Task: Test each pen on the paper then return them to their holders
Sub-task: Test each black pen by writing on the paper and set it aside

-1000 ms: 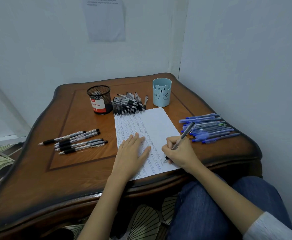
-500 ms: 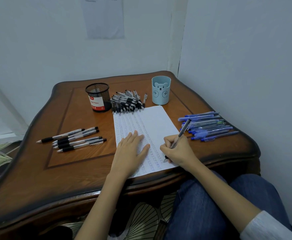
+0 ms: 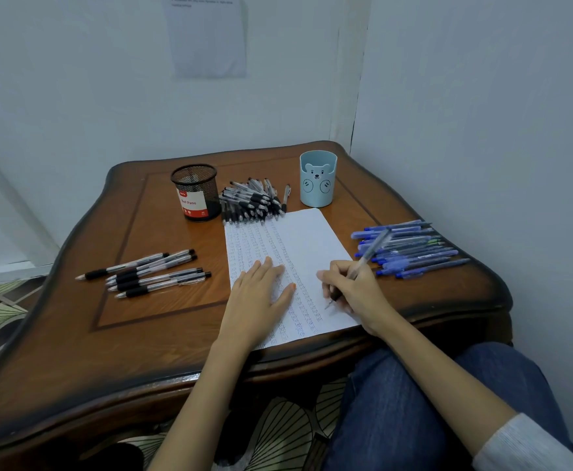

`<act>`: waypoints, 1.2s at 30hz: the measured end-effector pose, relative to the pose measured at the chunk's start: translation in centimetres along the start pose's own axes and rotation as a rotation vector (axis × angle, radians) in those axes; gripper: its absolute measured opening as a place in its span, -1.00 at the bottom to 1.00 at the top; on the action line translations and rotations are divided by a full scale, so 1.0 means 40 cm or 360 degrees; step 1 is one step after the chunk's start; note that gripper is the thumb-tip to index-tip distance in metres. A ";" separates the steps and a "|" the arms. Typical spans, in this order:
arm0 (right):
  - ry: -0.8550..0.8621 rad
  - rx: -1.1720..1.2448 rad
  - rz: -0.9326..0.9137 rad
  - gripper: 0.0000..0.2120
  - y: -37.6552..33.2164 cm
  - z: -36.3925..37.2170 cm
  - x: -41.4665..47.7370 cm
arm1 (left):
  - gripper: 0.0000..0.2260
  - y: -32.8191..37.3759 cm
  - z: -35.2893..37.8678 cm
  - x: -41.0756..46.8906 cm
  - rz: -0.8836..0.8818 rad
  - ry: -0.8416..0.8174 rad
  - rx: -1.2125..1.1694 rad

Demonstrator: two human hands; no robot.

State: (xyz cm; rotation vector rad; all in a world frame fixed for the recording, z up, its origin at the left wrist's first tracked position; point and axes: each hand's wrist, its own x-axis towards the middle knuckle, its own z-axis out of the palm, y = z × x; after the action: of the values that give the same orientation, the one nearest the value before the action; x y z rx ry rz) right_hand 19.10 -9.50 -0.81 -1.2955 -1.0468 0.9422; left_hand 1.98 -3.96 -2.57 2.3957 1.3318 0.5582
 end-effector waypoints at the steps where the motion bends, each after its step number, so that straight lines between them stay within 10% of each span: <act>1: -0.0030 0.0045 0.0017 -0.63 -0.005 0.000 -0.001 | -0.53 0.000 0.000 0.000 0.0000 0.0003 -0.0001; 36: 0.0107 0.0192 0.0087 -0.76 -0.041 0.029 0.046 | -0.73 -0.099 -0.060 0.092 0.0038 0.0202 -0.0138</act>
State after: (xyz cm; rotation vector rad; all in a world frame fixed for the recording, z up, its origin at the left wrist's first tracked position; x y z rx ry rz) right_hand 18.45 -7.50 0.96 -1.2524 -0.8933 0.9810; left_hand -0.30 1.44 -1.73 2.3429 1.3030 0.7705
